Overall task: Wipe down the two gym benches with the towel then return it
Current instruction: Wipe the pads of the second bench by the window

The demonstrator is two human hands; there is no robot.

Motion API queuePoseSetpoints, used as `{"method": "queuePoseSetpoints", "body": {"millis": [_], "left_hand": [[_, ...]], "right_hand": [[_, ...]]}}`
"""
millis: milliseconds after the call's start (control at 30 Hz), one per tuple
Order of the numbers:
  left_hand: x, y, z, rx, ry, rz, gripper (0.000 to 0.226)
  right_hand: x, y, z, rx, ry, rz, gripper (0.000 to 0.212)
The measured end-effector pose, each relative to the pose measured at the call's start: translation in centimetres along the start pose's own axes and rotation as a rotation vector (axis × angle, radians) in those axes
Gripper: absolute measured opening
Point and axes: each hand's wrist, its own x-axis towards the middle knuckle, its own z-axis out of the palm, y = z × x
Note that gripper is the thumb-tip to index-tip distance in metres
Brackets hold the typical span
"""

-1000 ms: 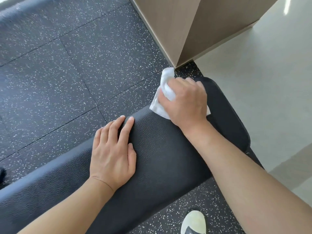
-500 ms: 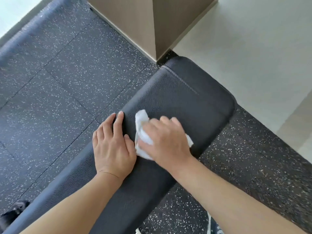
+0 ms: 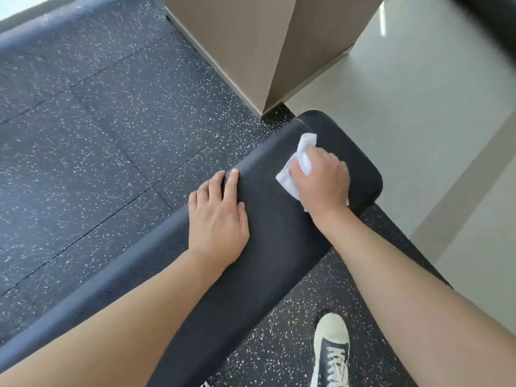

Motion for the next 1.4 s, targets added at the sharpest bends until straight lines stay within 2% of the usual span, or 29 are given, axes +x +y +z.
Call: {"method": "queuePoseSetpoints", "body": {"millis": [100,233,400,500,567,633,700,800,900,967,1033,1133,1200,1267,1333,1400], "left_hand": [[-0.8,-3.4,-1.4,-0.040,-0.086,0.052,0.062],[-7.1,-10.5,-3.0,-0.032,-0.137,-0.131,0.060],[-16.3,-16.6,-4.6,0.038,-0.117,-0.285,0.066],[-18.3,-17.0,-4.8,0.042,-0.076,-0.337,0.064],[-18.1,-16.1,-4.8,0.059,-0.044,-0.358,0.063],[-17.7,-14.9,-4.4,0.096,-0.027,-0.384,0.062],[-17.5,-14.1,-3.9,0.114,-0.004,-0.404,0.062],[-17.5,-14.3,-3.2,0.124,0.042,-0.418,0.062],[-17.6,-14.8,-2.8,0.123,0.051,-0.401,0.060],[-17.6,-15.2,-2.8,0.118,0.040,-0.371,0.059],[-17.6,-16.1,-3.3,0.102,-0.005,-0.322,0.059],[-17.1,-18.4,-4.8,0.079,-0.108,-0.219,0.062],[-16.8,-19.5,-5.7,0.084,-0.189,-0.169,0.063],[-16.9,-20.1,-6.0,0.070,-0.228,-0.160,0.058],[-17.3,-20.1,-6.0,0.056,-0.224,-0.172,0.059],[-17.6,-19.8,-5.8,0.090,-0.206,-0.175,0.062]], "right_hand": [[-2.1,-7.1,0.8,0.081,-0.034,-0.073,0.026],[-7.5,-16.1,1.3,0.122,-0.074,-0.272,0.022],[-15.1,-22.4,0.4,0.227,-0.136,-0.501,0.023],[-20.6,-22.1,-0.1,0.282,-0.184,-0.736,0.021],[-22.4,-19.1,-0.3,0.286,-0.179,-0.913,0.017],[-21.5,-14.8,-0.6,0.258,-0.132,-0.995,0.016],[-17.6,-10.2,-0.7,0.171,-0.052,-0.943,0.014],[-9.2,-5.3,-0.8,-0.038,0.016,-0.693,0.016],[-5.5,-5.7,-1.1,-0.026,-0.040,-0.343,0.024],[-7.9,-8.9,-1.0,-0.005,-0.041,-0.263,0.020],[-13.6,-13.7,-0.8,0.036,-0.102,-0.370,0.008],[-23.1,-20.7,-0.5,0.154,-0.219,-0.641,0.021],[-26.4,-22.5,-0.6,0.213,-0.202,-0.798,0.013],[-26.2,-22.2,-0.3,0.265,-0.153,-0.928,0.012],[-23.5,-20.7,-0.9,0.218,-0.118,-1.026,0.007],[-18.6,-18.4,-0.8,0.069,-0.059,-0.978,0.006]]}}
